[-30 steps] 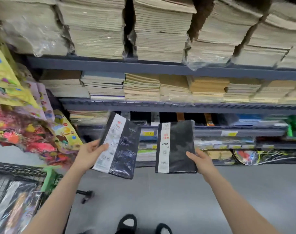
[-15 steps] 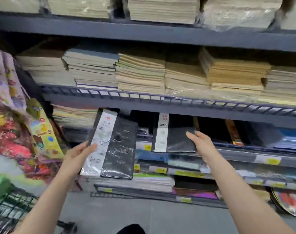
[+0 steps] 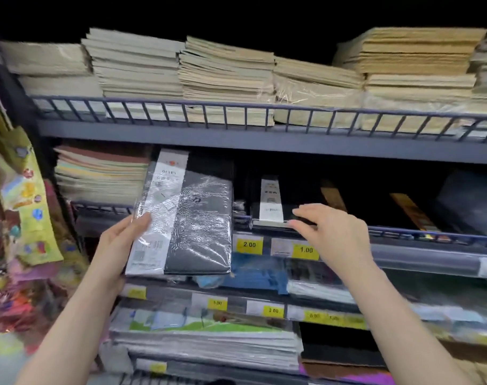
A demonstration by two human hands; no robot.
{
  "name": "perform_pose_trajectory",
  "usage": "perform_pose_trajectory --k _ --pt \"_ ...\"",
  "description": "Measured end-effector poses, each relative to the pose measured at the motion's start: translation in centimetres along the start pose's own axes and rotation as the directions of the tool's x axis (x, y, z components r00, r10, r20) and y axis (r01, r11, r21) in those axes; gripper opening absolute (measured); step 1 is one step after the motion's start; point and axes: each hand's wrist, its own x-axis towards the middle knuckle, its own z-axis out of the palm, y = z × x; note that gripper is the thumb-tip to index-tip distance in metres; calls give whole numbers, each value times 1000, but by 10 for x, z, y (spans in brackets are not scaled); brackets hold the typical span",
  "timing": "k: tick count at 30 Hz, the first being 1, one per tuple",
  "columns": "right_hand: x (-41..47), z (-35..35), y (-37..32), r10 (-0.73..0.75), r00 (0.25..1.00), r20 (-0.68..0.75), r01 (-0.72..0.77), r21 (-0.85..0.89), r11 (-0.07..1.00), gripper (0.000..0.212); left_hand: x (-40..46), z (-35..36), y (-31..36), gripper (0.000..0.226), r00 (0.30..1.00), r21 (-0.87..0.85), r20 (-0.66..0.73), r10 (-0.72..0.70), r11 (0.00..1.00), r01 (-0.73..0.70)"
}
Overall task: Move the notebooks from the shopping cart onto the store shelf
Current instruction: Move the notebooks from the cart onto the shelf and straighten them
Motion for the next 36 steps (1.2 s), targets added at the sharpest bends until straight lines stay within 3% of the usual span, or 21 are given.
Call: perform_pose_trajectory --k 4,8,11,15,18,20,22,24,26,29,32,36 --pt "17 13 3 52 998 18 -51 -27 998 29 2 -5 1 26 1000 -23 4 -5 1000 5" --pt "23 26 1 121 990 70 -120 -6 993 24 6 -7 -1 58 1000 -3 9 -20 1000 20" --pt "17 26 5 106 994 25 -107 37 994 24 10 -6 -4 45 1000 -18 4 -24 1000 24" --pt "11 23 5 101 994 49 -101 12 995 27 9 2 -2 9 999 -16 30 -25 1000 25" --pt "-4 15 -8 94 996 5 -92 226 970 29 7 10 0 11 998 -32 23 -61 998 62" --pt "-24 8 -26 101 994 52 -113 521 846 35 7 17 -1 24 996 -42 38 -82 996 84" --pt "-43 1 -51 61 944 325 -306 787 535 44 6 27 -5 36 993 -66 53 -106 992 110" --pt "-50 5 -65 -23 880 475 -452 851 267 50 2 41 -5 49 990 -71 78 -120 990 125" --pt "-46 11 -70 -7 885 465 -461 879 125 52 2 51 -3 55 990 6 80 -114 993 114" --pt "-37 15 -72 61 893 446 -448 893 39 53 2 54 0 27 992 38 113 -58 998 54" --pt "-27 13 -78 108 896 431 -437 898 42 58 1 37 4 59 990 -9 131 50 999 -49" --pt "4 18 -92 131 911 390 -407 901 148 61 11 29 16 61 966 110 169 195 970 -215"
